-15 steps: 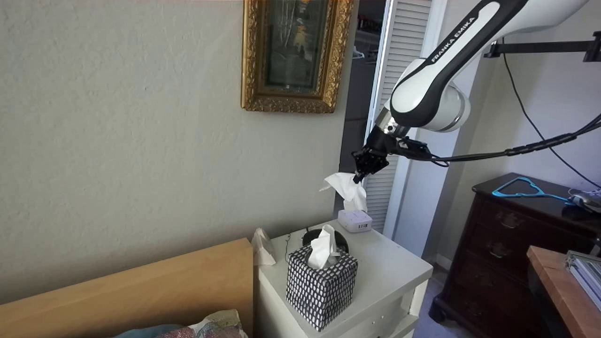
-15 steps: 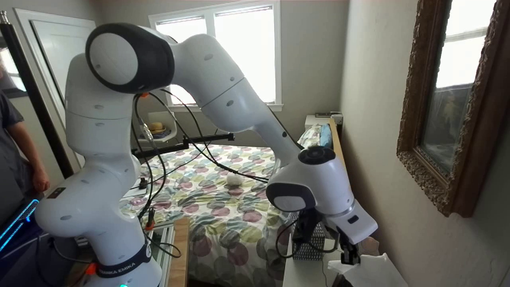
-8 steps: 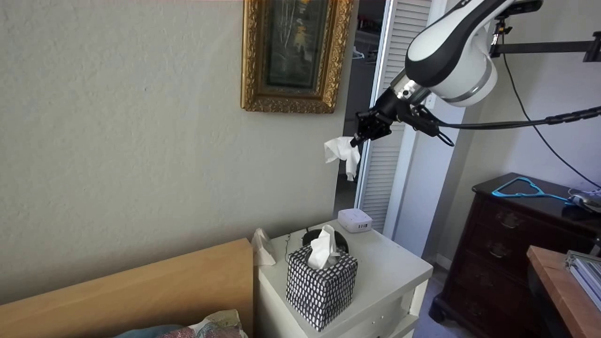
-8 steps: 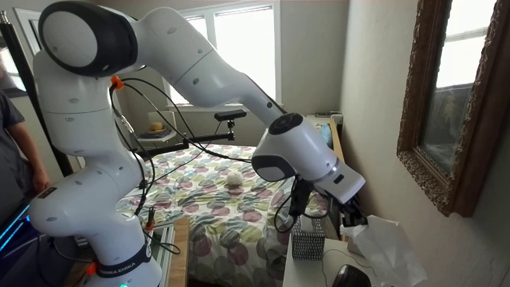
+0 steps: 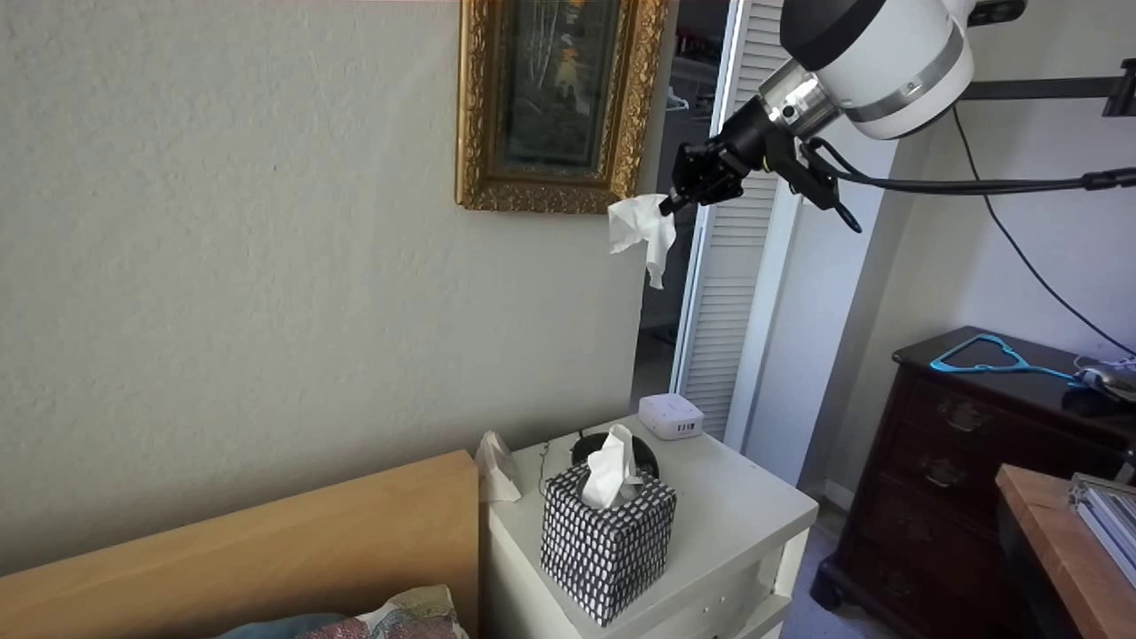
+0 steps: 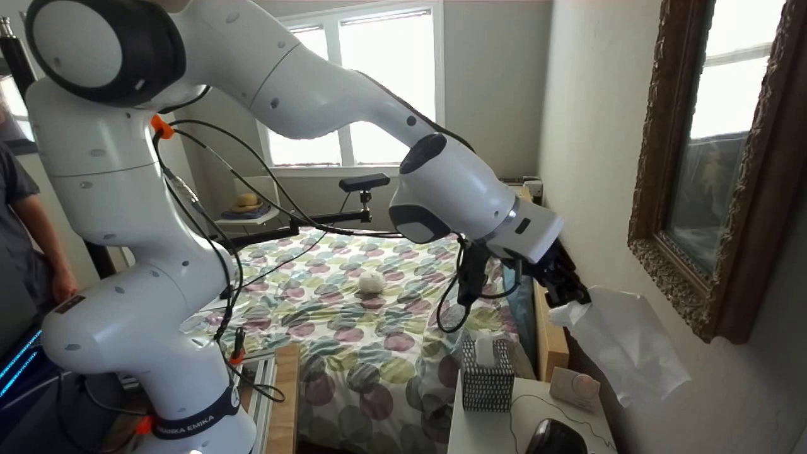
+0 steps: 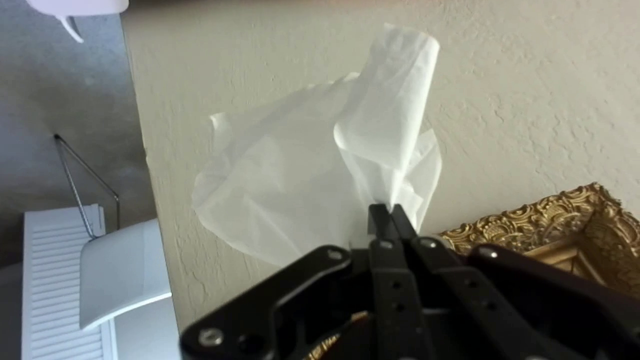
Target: Use the white napkin to wipe the picture frame.
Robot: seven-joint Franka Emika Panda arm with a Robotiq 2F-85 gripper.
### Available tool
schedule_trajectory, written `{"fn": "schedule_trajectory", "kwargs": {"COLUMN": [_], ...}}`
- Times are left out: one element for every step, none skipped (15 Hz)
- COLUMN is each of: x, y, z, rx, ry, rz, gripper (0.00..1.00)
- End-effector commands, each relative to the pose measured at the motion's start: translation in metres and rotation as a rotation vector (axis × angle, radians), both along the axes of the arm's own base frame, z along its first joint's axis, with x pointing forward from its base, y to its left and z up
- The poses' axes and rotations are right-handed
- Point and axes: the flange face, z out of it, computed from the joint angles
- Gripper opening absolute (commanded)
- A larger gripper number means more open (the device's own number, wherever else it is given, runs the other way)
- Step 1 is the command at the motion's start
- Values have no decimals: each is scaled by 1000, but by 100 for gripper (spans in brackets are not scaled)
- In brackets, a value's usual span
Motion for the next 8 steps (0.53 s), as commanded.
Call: {"fn": "schedule_trajectory", "kwargs": {"x": [-2, -1, 0, -2, -1, -1, -1, -1], "y": [0, 2, 4, 3, 1, 1, 2, 2], "z": [15, 17, 17, 9, 10, 9, 8, 7], "rx": [-165, -213, -243, -254, -208, -223, -231, -235], "ry": [-34, -32, -28, -7, -14, -9, -5, -3], "rz": [75, 109, 136, 156, 122, 139, 146, 150], "gripper": [0, 0, 0, 0, 1, 1, 1, 1]}}
